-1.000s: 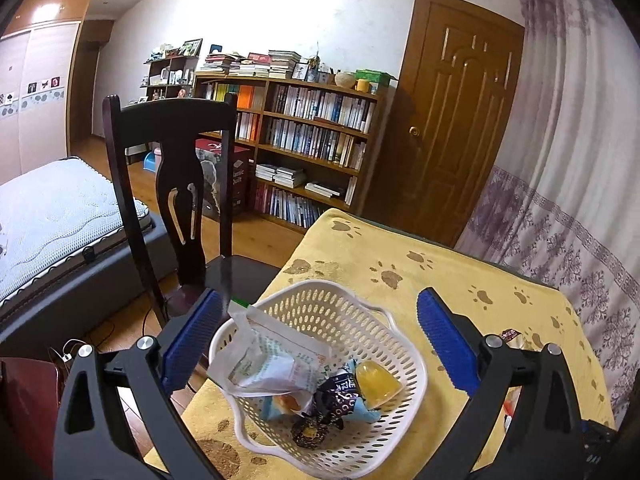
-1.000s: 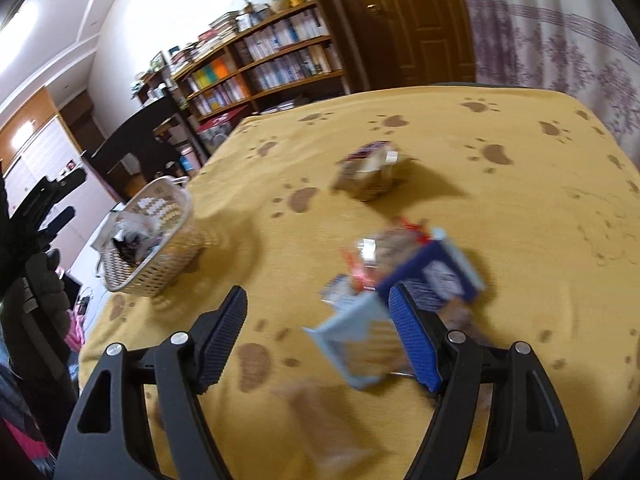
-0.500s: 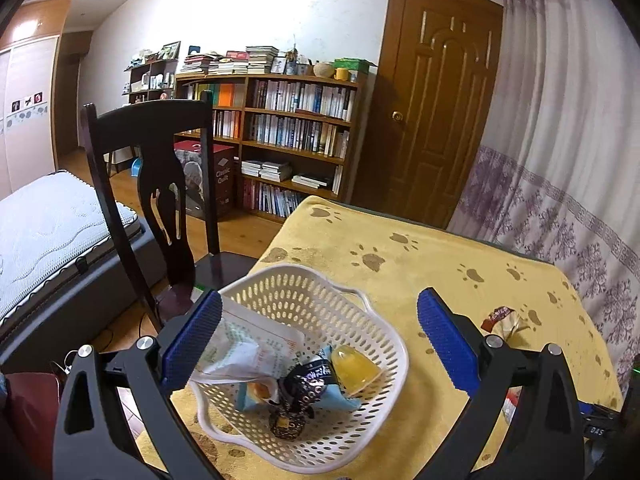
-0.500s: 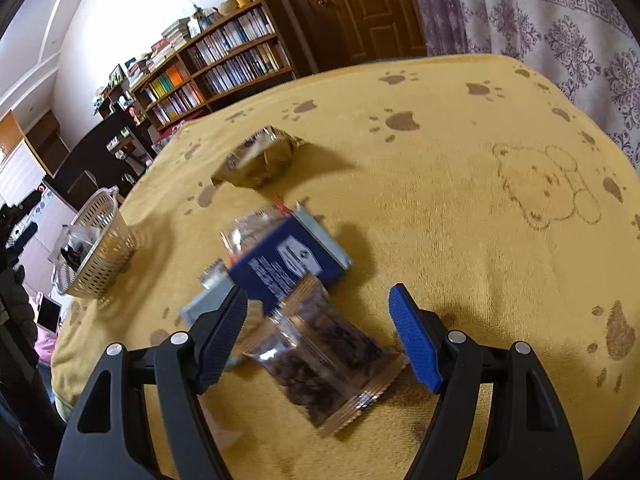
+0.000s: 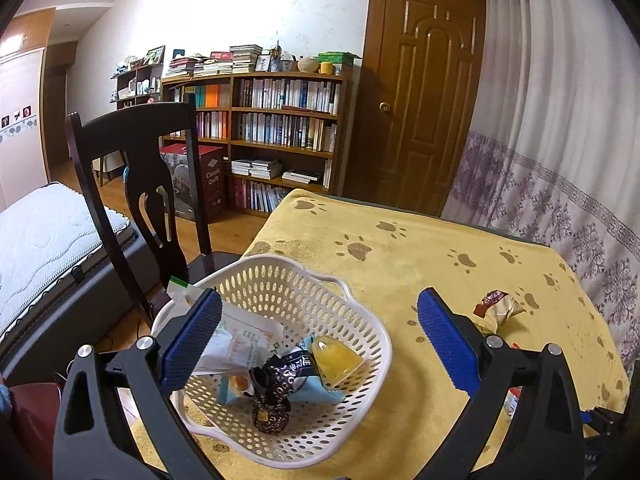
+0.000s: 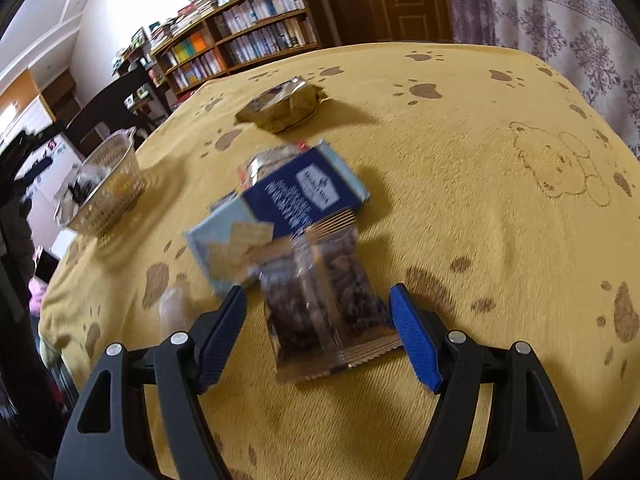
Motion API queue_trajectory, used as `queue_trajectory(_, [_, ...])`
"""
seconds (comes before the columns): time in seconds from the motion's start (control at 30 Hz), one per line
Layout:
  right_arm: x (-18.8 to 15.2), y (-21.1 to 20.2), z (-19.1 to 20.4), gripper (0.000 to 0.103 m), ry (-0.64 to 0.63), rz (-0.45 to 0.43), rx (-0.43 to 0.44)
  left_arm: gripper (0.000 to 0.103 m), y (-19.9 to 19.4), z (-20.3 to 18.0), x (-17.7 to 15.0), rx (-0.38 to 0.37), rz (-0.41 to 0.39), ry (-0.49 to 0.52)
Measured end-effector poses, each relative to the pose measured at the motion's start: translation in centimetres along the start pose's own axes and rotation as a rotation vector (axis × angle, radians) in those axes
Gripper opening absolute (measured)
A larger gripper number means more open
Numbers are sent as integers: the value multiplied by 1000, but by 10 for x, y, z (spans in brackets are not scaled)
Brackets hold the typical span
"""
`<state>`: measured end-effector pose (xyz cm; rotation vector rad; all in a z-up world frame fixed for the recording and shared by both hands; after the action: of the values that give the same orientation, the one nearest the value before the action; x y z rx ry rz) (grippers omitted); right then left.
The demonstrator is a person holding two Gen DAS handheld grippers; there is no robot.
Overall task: Organize snacks
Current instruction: 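Move the right tool to the table and grasp the clear bag of dark snacks, then grasp the white-and-brown chip bag with the left tool while the right tool holds the snack bag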
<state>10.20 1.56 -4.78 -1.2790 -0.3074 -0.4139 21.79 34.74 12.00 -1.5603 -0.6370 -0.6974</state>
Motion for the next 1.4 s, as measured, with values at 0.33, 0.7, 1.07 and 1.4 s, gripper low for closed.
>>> queue_trajectory(0.33, [0,6,10,74,-66,-12,-120,100,2,-19,-6,-12,6,55])
queue_trajectory(0.7, [-2,6,9,57,-110,-38,-221,100,6,-34,-14,-25,23,97])
queue_trajectory(1.07, [2,-8,-20,54,-15,-81,-214,100,19,-63,-31,-40,67,161])
queue_trajectory(1.4, [10,-9,-49,54,60,-95,-184,100,53,-118,-43,-66,147,266])
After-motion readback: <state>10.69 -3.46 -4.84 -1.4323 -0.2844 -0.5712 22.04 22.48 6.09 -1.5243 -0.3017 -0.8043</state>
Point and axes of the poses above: each gripper's, at about its wrist camera, not at the fingertips, and y roughly the way its jaws point, z to its left, x to its top, the point moved 8 cm from there along y, roughly the way its jaws point, and after that the axes turned 11 degrees about z, right-handed, at the moved point
